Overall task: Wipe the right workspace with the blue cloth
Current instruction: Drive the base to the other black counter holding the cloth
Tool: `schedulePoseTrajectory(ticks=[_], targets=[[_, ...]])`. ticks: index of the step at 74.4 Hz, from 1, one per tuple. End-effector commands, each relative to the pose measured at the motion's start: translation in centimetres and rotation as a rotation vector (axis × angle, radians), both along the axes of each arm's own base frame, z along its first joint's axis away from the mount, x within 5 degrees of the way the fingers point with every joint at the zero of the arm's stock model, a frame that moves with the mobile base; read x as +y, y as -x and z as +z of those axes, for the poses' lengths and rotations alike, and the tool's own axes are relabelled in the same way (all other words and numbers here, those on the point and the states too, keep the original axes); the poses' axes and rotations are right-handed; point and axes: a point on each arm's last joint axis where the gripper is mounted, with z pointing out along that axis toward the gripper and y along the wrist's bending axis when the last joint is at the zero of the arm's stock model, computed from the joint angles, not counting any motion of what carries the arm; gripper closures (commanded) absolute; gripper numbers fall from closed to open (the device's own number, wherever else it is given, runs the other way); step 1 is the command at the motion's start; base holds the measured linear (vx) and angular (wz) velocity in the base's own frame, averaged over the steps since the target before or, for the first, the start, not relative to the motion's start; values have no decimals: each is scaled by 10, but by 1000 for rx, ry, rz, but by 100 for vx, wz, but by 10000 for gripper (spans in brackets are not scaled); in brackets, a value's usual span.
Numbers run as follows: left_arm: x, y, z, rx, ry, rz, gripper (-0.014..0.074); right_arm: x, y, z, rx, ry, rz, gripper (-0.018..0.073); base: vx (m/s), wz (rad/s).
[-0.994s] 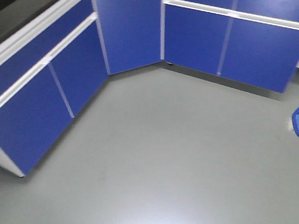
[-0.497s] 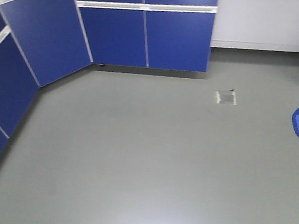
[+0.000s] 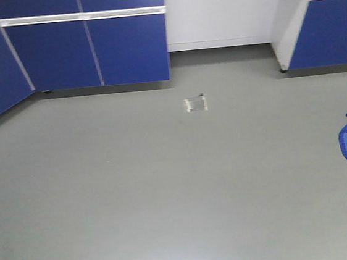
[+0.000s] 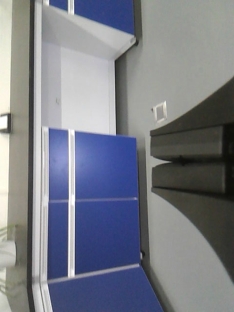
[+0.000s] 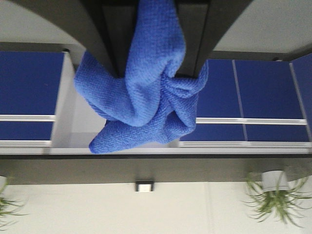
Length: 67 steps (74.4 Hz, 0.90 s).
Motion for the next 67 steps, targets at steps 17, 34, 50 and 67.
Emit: schedulePoseTrajectory(ticks=[17, 34, 50, 67], targets=[[1, 1, 16, -115, 16, 8, 603, -2, 0, 16, -95, -5, -28, 564, 1, -49], [1, 1, 16, -115, 16, 8, 603, -2, 0, 15, -94, -5, -27, 564, 9, -55], [1, 1, 16, -115, 16, 8, 603, -2, 0, 15, -94, -5, -27, 564, 17, -62], [1, 1, 16, -115, 16, 8, 603, -2, 0, 15, -94, -5, -27, 564, 23, -56]])
